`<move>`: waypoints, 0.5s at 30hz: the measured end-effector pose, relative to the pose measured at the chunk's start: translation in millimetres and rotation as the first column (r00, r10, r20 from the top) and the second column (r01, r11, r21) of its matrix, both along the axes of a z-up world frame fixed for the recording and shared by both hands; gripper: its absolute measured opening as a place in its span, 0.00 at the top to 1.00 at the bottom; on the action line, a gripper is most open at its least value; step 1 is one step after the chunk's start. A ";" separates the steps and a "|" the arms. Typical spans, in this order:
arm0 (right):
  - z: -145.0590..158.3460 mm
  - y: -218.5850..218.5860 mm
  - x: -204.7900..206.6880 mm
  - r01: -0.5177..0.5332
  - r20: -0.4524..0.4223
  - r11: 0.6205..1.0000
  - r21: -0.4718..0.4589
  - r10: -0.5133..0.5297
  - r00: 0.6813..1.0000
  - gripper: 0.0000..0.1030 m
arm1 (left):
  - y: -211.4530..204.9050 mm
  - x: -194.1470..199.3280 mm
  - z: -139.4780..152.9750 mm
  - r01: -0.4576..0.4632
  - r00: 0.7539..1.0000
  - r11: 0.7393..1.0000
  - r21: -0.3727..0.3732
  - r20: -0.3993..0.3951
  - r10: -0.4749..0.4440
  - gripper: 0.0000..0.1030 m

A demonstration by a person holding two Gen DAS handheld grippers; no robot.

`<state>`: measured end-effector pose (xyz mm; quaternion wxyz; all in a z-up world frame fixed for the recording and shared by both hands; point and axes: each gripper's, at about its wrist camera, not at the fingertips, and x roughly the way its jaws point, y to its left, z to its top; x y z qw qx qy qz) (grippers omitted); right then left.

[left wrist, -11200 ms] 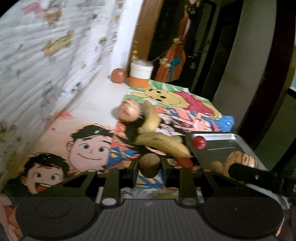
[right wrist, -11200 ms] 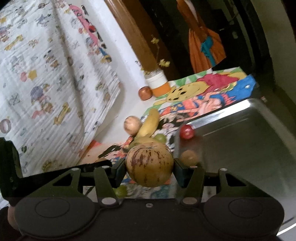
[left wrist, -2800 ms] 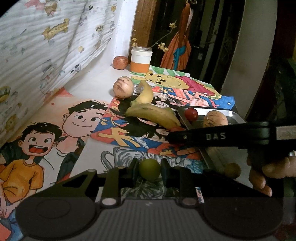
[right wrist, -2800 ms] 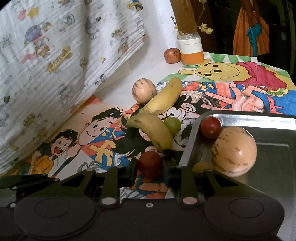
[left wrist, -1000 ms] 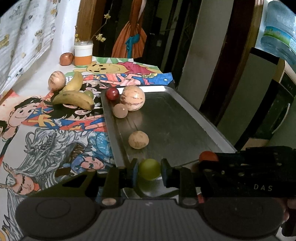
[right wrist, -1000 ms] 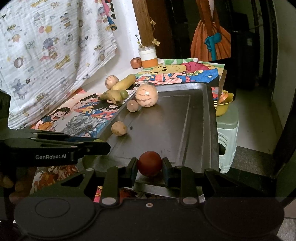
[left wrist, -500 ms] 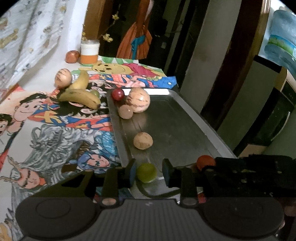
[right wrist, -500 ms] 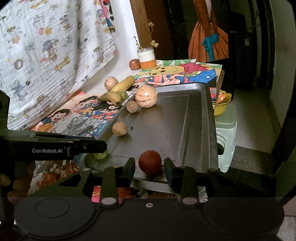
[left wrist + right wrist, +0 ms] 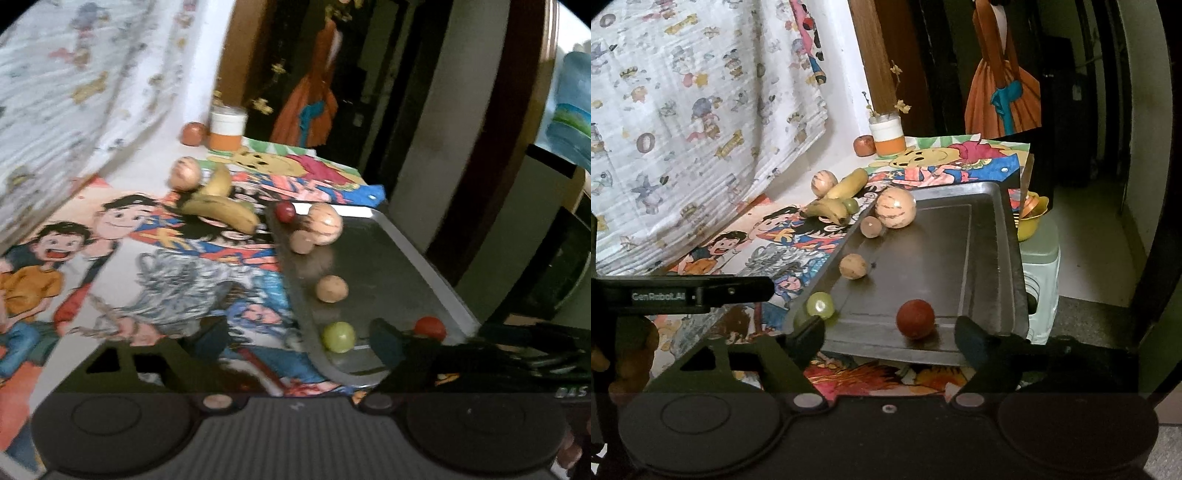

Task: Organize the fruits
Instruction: 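Pull both tools back from the tray toward the fruit pile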

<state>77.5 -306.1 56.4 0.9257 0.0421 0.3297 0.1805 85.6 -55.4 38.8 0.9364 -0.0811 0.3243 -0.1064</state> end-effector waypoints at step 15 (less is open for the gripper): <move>8.8 26.8 -36.8 0.043 -0.076 0.997 -0.066 -0.048 0.996 0.00 | 32.7 -35.1 -9.7 -0.069 0.997 0.997 0.038 -0.037 0.070 0.00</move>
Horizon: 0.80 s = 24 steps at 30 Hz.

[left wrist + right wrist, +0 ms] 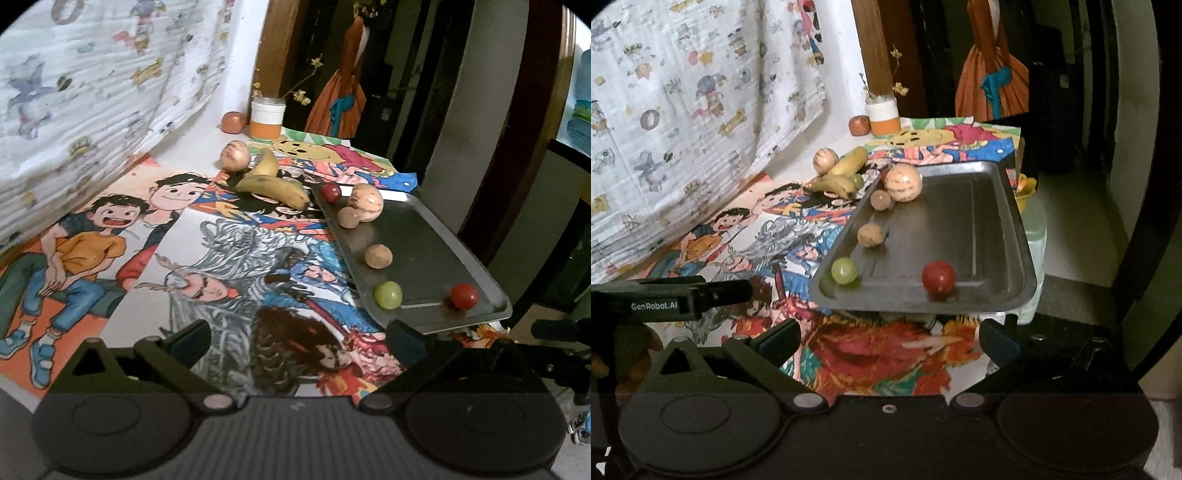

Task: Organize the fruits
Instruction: 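Pull both tools back from the tray toward the fruit pile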

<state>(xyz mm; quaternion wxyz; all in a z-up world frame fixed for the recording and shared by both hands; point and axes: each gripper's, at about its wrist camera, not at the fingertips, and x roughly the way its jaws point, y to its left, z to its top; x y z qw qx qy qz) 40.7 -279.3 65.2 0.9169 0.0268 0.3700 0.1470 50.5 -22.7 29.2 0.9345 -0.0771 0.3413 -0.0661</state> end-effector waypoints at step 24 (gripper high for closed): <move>-1.8 37.7 10.5 -0.104 -0.077 0.995 0.007 0.104 0.992 0.00 | 24.3 -5.0 1.3 -0.089 0.995 0.991 0.102 -0.033 0.093 0.00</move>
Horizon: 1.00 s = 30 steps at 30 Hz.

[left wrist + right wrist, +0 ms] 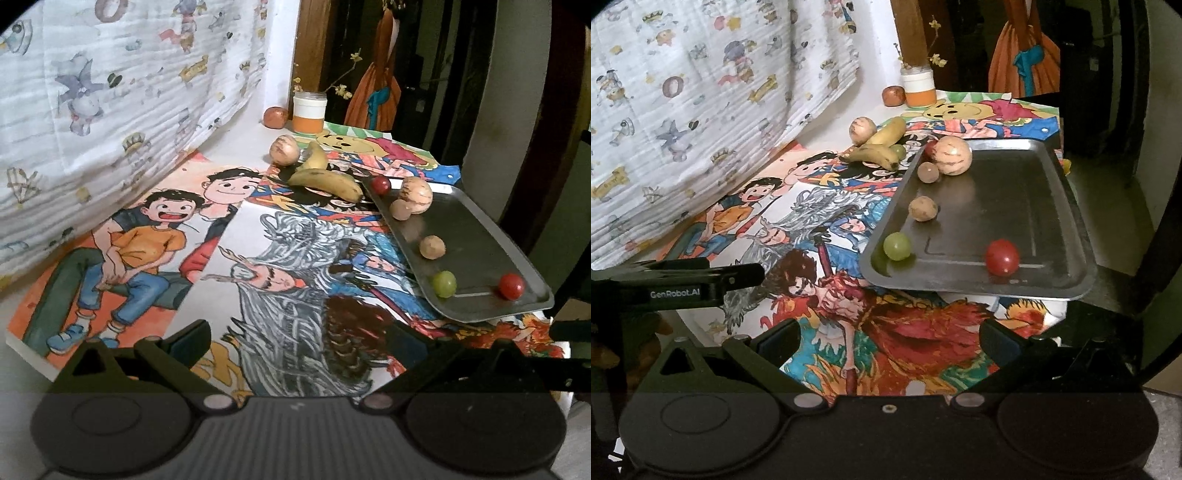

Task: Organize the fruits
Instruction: 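Pull both tools back from the tray toward the fruit pile, then grasp a striped melon with the left tool while the right grasps the yellow banana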

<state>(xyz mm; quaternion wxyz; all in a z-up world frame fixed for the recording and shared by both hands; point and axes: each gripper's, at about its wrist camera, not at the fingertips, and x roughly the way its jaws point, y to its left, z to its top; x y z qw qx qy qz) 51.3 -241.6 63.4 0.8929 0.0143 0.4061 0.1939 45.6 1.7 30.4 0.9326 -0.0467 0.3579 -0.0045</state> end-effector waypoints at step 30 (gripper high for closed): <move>102.0 53.2 143.9 -0.193 0.061 0.980 0.052 0.190 0.980 0.00 | 81.2 78.2 18.4 -0.064 0.994 0.997 0.037 0.087 0.061 0.00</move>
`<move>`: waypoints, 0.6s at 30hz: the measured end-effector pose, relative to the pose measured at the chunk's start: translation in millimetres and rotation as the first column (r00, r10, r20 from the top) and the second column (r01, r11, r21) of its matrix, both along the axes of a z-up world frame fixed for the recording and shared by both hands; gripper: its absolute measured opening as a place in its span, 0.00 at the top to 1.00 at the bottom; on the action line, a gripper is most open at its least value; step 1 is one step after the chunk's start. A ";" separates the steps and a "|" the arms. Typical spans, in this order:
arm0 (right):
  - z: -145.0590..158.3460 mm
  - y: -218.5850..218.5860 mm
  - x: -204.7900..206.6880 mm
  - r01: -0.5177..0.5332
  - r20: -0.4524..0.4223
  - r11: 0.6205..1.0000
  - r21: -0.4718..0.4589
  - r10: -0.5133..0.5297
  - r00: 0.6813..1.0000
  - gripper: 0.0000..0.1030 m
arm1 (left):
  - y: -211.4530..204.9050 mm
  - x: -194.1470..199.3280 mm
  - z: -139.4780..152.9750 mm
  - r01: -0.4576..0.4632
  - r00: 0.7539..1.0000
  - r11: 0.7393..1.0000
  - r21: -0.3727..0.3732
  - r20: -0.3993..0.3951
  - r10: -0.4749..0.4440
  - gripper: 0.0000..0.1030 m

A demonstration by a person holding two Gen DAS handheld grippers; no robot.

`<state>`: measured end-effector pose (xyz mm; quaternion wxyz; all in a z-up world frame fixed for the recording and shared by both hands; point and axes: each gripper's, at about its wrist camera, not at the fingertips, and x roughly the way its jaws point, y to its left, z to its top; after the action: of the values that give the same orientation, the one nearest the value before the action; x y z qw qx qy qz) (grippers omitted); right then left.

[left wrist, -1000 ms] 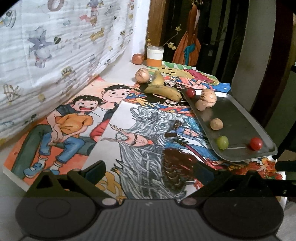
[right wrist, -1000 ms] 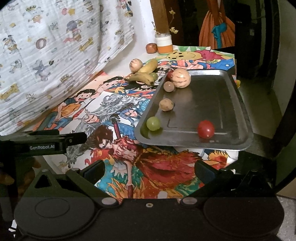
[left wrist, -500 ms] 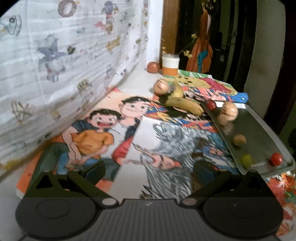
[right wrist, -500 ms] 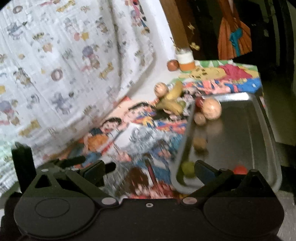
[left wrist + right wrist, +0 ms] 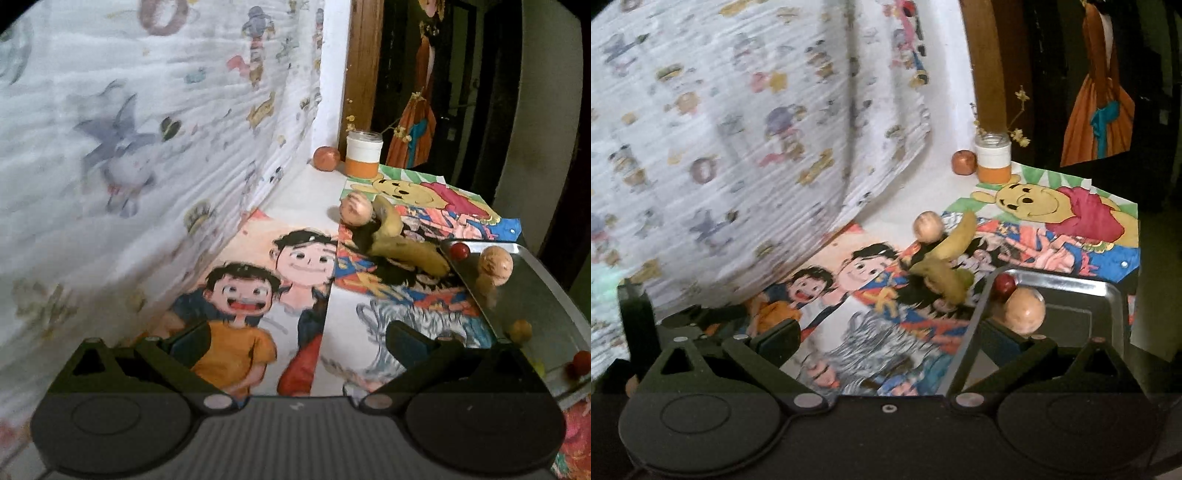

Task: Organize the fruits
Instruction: 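Grasp a striped melon with the left tool while the right grasps the yellow banana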

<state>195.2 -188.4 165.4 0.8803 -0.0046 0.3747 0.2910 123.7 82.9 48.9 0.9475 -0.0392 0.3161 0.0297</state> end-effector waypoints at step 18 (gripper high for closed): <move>-41.1 -6.6 137.6 0.068 -0.009 0.997 -0.032 -0.068 0.998 0.00 | -12.2 120.8 5.3 -0.019 0.999 0.999 -0.034 0.038 0.020 0.00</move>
<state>332.8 -195.0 124.3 0.8876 -0.0042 0.3835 0.2551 244.5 70.7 54.1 0.9522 -0.0589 0.2978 0.0329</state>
